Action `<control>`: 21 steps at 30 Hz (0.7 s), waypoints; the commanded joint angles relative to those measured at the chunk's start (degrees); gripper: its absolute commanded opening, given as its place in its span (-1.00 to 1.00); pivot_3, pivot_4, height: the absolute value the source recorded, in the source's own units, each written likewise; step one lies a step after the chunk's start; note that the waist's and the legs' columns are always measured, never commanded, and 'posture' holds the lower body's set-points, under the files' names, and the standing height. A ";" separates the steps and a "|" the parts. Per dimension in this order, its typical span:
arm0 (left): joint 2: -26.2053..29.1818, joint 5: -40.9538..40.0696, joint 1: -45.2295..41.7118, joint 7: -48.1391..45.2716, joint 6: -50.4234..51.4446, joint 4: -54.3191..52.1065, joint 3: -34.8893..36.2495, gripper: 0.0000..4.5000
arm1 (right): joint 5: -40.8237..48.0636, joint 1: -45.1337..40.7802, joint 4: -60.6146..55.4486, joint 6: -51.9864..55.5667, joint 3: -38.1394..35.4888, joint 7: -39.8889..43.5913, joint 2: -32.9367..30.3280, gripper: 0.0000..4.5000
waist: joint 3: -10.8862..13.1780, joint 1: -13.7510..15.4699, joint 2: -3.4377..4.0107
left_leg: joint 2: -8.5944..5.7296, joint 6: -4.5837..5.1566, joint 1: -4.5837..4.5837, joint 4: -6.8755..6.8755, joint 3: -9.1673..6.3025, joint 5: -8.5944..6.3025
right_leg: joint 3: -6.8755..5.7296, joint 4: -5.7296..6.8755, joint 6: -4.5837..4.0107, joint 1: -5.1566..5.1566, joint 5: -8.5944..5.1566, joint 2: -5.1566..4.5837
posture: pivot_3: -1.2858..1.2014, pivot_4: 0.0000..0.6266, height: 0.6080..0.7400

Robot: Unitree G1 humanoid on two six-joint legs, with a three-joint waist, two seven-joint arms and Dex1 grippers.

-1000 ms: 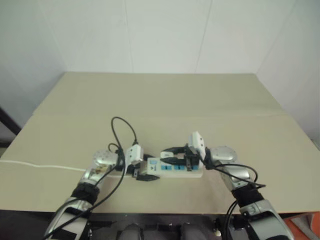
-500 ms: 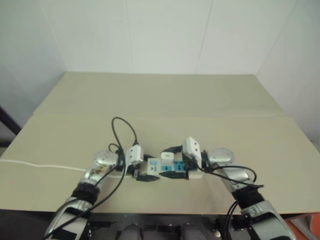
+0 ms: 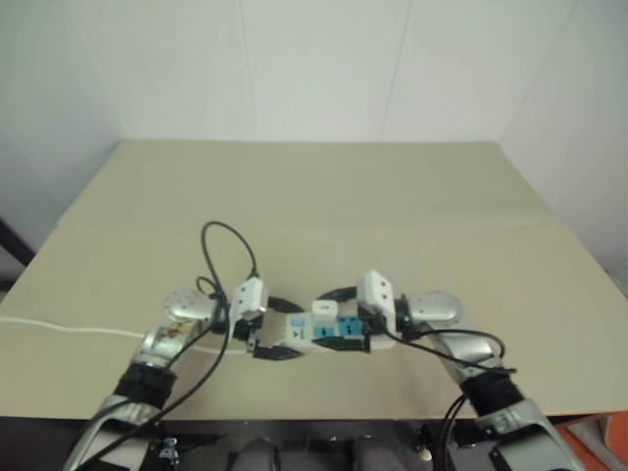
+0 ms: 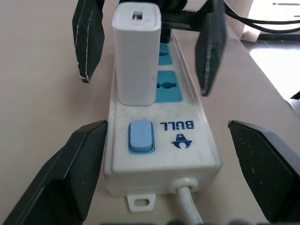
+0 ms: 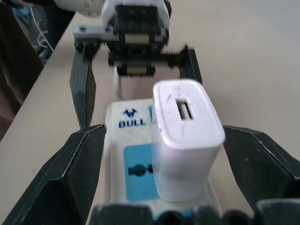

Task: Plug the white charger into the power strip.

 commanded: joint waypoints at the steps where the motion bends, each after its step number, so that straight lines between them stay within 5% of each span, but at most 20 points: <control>1: 1.92 -2.89 0.85 -1.55 1.86 -5.40 1.48 0.99 | 4.47 -0.03 -8.33 3.51 -6.03 0.04 -4.23 1.00 | 0.39 0.08 0.06 | 0.00 0.00 -0.04 0.00 0.00 0.00 | 0.00 0.00 0.00 -0.03 0.00 0.00 | 0.03 -0.52 1.00; 8: 6.46 -6.95 1.75 -0.69 5.87 -11.11 5.65 0.99 | 11.70 3.00 -18.56 10.33 -16.07 1.06 -14.94 1.00 | 0.64 0.26 0.06 | 0.01 0.00 -0.71 0.01 -0.04 0.00 | -0.03 0.08 -0.03 -0.75 0.02 0.02 | 0.03 -0.52 1.00; 15: 17.25 -11.78 5.01 -2.51 10.05 -14.42 14.92 0.99 | 13.81 10.87 -19.97 11.38 -25.53 3.06 -25.26 1.00 | 0.80 0.12 0.06 | 0.04 0.01 -0.71 0.01 0.03 0.00 | -0.02 0.06 -0.03 -0.78 0.01 0.03 | 0.03 -0.52 1.00; 21: 22.91 -15.04 11.64 -2.08 12.97 -19.40 20.93 0.99 | 14.49 17.01 -21.41 10.99 -30.64 3.85 -28.89 1.00 | 0.87 -0.08 0.06 | 0.07 0.01 -0.69 0.00 0.08 0.00 | 0.00 0.06 -0.02 -0.76 0.01 0.01 | 0.03 -0.52 1.00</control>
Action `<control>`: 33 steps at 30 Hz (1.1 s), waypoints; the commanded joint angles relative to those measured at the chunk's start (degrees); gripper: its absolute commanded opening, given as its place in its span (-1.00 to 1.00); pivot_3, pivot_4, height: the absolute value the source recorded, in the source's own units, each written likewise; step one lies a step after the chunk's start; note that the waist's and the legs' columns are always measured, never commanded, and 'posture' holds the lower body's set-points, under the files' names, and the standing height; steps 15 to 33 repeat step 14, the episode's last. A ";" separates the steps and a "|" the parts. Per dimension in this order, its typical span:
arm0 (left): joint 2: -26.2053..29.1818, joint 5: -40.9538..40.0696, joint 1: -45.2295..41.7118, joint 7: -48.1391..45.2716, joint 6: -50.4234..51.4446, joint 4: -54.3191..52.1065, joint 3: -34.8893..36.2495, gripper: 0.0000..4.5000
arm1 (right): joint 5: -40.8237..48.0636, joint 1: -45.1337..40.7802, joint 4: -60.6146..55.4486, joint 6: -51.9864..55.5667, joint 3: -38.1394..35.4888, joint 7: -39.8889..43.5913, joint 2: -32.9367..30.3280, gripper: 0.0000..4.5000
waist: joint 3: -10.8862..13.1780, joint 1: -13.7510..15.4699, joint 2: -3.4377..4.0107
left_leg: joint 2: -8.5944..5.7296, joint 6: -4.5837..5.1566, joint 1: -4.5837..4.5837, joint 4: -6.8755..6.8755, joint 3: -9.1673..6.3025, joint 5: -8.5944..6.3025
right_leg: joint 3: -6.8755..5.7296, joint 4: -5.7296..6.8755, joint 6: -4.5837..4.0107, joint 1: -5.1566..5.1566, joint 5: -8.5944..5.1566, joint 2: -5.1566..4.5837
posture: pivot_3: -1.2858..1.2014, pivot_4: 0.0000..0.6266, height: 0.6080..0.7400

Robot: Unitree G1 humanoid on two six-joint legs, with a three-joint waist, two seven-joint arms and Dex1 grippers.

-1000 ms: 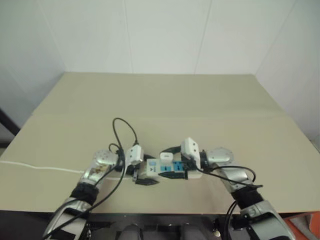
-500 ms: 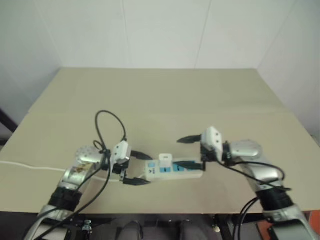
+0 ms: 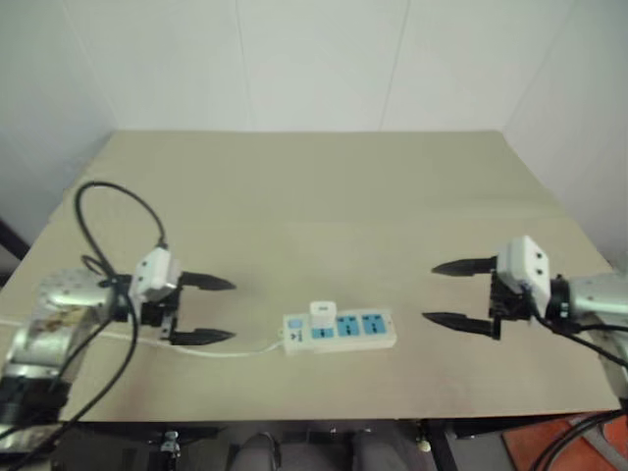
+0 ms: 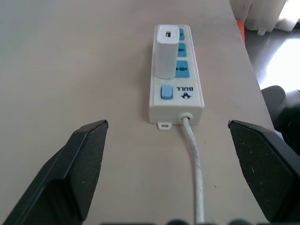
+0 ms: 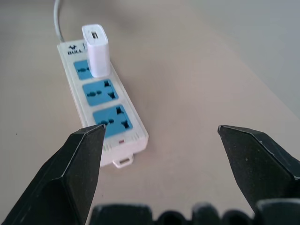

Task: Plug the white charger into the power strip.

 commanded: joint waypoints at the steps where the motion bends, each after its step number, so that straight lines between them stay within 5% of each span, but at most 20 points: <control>1: 1.89 -2.71 2.63 0.71 1.68 -4.22 4.41 0.99 | 1.47 2.01 -3.04 -0.17 -4.26 0.35 -2.04 1.00 | 0.01 0.01 0.00 | 0.01 0.00 0.00 0.00 0.00 0.00 | 0.00 0.00 0.00 -0.01 0.00 0.00 | 0.03 -0.52 1.00; 33: 1.88 -4.28 5.92 4.42 4.17 -8.32 6.44 0.99 | 0.80 3.83 -3.83 0.06 -5.31 -0.62 -3.48 1.00 | 0.04 0.01 -0.01 | 0.01 0.00 0.00 0.01 0.04 0.00 | 0.02 -0.02 -0.01 0.00 0.00 0.01 | 0.03 -0.52 1.00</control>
